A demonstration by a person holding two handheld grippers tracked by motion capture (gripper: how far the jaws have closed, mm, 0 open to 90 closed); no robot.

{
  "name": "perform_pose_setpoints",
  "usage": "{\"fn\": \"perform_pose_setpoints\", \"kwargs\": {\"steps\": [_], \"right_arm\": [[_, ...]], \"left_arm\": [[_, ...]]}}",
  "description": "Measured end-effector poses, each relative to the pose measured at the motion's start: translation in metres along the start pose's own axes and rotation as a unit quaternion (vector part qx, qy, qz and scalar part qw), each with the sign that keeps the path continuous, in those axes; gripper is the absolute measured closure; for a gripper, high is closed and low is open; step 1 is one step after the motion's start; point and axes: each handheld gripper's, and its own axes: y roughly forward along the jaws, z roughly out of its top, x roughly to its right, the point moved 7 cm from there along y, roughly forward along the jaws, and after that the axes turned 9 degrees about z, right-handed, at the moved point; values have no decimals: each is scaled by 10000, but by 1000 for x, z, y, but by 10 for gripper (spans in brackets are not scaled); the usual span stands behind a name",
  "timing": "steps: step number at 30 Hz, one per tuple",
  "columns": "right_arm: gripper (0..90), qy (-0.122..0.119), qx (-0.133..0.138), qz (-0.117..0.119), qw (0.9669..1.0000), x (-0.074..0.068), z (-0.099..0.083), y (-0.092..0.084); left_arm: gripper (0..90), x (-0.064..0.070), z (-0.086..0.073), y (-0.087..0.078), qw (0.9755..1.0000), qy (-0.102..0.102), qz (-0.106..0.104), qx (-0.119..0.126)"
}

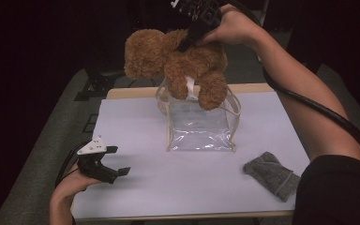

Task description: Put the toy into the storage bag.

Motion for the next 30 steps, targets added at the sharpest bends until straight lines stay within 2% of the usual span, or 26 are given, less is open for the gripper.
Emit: {"fn": "perform_pose_setpoints", "kwargs": {"steps": [5,7,8,18,25,27,30], "right_arm": [[708,181,-45,-52,9998,22,-7,7],[708,227,-49,-54,9997,26,-9,8],[708,253,-41,-66,9996,34,-11,9],[708,425,-84,-269,9987,62,-22,21],[707,497,-197,-283,9982,69,-31,36],[706,468,-226,-279,9983,68,-31,38],[706,353,-343,-243,9985,57,-32,48]], "left_arm": [[28,-1,-1,1,10000,-8,12,-32],[28,-1,-1,1,10000,-11,9,-29],[28,0,-2,1,10000,-16,2,-36],[28,2,1,-2,10000,32,-30,10],[28,3,0,0,10000,27,-65,-8],[28,3,1,0,10000,19,-66,-4],[28,4,1,1,10000,19,-79,-3]]}}
